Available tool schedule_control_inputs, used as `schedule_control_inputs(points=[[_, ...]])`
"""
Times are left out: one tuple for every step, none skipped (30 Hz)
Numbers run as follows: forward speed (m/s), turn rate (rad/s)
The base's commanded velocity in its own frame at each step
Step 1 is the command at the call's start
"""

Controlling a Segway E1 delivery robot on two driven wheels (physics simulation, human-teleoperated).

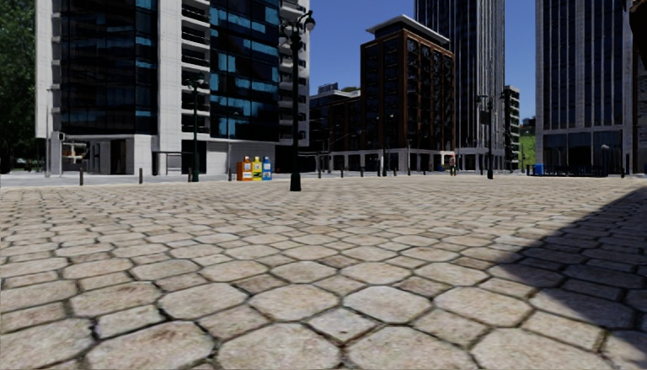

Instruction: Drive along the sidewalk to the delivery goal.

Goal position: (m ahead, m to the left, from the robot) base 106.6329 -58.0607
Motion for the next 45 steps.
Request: schedule_control_inputs(points=[[2.00,-0.54],[2.00,-0.54],[2.00,-0.54],[2.00,-0.54],[2.00,-0.54],[2.00,-0.54],[2.00,-0.54],[2.00,-0.54],[2.00,-0.54],[2.00,-0.54],[2.00,-0.54],[2.00,-0.54],[2.00,-0.54],[2.00,-0.54],[2.00,-0.54],[2.00,-0.54],[2.00,-0.54],[2.00,-0.54],[2.00,-0.54],[2.00,-0.54],[2.00,-0.54],[2.00,-0.54],[2.00,-0.54],[2.00,-0.54],[2.00,-0.54],[2.00,-0.54],[2.00,-0.54],[2.00,-0.54],[2.00,-0.54],[2.00,-0.54],[2.00,-0.54],[2.00,-0.54],[2.00,-0.45],[2.00,0.00],[2.00,0.00],[2.00,0.00],[2.00,0.00],[2.00,0.00],[2.00,0.00],[2.00,0.00],[2.00,0.00],[2.00,0.00],[2.00,0.00],[2.00,0.00],[2.00,0.00]])
